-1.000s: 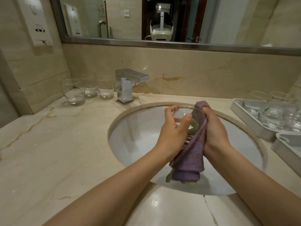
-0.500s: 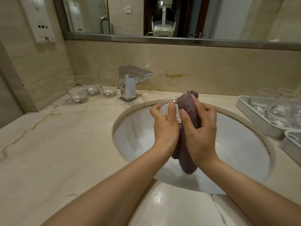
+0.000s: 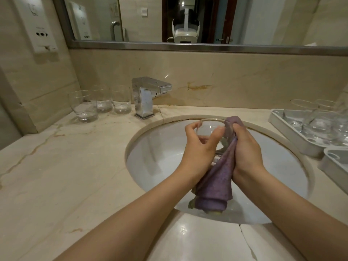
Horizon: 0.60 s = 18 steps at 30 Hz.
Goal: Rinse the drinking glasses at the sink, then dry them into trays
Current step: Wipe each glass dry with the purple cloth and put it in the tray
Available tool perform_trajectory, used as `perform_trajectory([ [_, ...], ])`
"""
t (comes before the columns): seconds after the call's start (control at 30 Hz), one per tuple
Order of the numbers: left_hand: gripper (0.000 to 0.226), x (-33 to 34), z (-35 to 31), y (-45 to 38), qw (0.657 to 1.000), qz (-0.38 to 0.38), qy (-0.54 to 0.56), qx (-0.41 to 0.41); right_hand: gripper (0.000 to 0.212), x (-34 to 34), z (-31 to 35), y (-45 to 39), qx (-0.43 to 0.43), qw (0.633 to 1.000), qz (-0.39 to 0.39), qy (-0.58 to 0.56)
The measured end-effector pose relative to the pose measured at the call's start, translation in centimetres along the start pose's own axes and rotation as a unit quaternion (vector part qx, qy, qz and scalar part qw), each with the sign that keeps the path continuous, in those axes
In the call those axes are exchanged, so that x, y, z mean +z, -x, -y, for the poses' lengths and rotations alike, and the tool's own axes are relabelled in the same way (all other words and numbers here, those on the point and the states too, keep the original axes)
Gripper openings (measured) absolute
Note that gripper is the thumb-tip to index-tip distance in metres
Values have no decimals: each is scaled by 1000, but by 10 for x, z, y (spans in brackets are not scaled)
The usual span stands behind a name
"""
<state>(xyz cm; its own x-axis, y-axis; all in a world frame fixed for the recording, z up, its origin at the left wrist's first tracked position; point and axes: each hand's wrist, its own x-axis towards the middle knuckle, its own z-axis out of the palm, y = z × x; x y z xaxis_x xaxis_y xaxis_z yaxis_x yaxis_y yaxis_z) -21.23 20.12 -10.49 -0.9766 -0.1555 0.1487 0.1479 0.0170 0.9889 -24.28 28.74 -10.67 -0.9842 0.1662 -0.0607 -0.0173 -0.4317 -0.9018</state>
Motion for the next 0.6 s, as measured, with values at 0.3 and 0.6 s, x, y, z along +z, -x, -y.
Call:
perform_trajectory([
  [0.3, 50, -5, 0, -6, 998, -50, 48, -12, 28, 4, -1, 13, -270, 944, 60, 183],
  [0.6, 50, 0, 5, 5, 996, -84, 35, 13, 35, 4, -11, 9, -321, 921, 53, 213],
])
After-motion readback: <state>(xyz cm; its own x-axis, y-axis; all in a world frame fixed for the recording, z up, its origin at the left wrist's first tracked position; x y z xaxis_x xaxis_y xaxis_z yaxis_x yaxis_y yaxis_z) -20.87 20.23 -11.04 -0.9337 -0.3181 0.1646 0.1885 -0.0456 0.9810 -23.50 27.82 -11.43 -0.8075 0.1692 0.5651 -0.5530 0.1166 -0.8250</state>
